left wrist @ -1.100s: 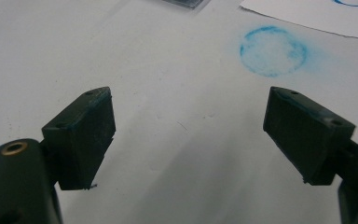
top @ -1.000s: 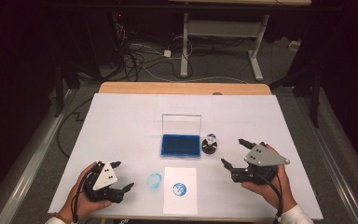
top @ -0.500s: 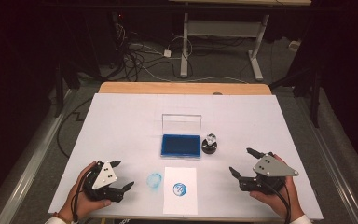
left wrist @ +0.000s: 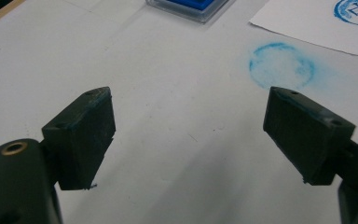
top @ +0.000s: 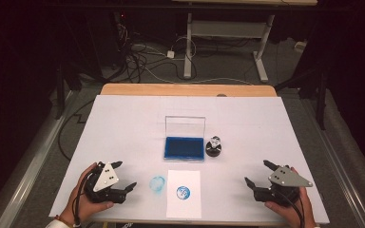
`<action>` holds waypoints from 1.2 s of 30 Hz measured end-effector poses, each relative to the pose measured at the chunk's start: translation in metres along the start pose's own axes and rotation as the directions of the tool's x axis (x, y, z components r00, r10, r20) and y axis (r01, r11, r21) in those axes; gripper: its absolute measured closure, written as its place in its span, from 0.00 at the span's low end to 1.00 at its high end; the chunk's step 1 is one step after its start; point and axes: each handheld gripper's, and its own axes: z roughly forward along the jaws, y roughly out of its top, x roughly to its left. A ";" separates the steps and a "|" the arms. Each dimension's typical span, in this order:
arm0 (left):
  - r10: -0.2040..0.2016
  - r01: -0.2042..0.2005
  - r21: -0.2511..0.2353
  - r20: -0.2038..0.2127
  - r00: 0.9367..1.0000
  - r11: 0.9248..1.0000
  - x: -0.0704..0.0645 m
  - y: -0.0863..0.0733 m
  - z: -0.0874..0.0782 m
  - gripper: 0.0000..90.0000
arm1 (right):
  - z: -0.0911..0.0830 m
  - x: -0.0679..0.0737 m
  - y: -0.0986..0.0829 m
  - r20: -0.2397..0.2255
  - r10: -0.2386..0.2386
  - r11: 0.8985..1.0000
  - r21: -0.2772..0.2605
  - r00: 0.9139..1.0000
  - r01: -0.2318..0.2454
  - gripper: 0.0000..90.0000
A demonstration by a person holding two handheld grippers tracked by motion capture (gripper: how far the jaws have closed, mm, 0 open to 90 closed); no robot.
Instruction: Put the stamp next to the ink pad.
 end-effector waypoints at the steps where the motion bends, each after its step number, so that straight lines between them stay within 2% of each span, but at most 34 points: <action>1: -0.001 0.001 -0.002 -0.004 1.000 1.000 0.000 0.000 -0.001 0.18 | 0.000 0.000 -0.002 -0.001 -0.001 1.000 0.007 1.000 0.001 0.18; 7: 0.009 -0.009 -0.017 -0.019 1.000 1.000 -0.001 0.002 -0.004 0.18 | 0.000 0.004 -0.002 -0.017 -0.010 1.000 -0.001 1.000 0.010 0.18; 12: 0.007 -0.007 -0.021 -0.019 1.000 1.000 0.000 0.000 -0.006 0.18 | -0.003 0.008 0.000 -0.007 -0.033 0.999 -0.005 0.999 0.033 0.18; 22: 0.024 -0.025 -0.022 -0.013 1.000 0.999 -0.001 0.005 -0.002 0.18 | -0.012 0.008 0.002 0.029 -0.013 0.999 -0.044 1.000 0.014 0.18; 36: 0.018 -0.018 -0.014 0.000 1.000 1.000 -0.001 0.006 0.002 0.18 | -0.014 0.010 0.001 0.026 -0.021 0.999 -0.042 0.999 0.022 0.18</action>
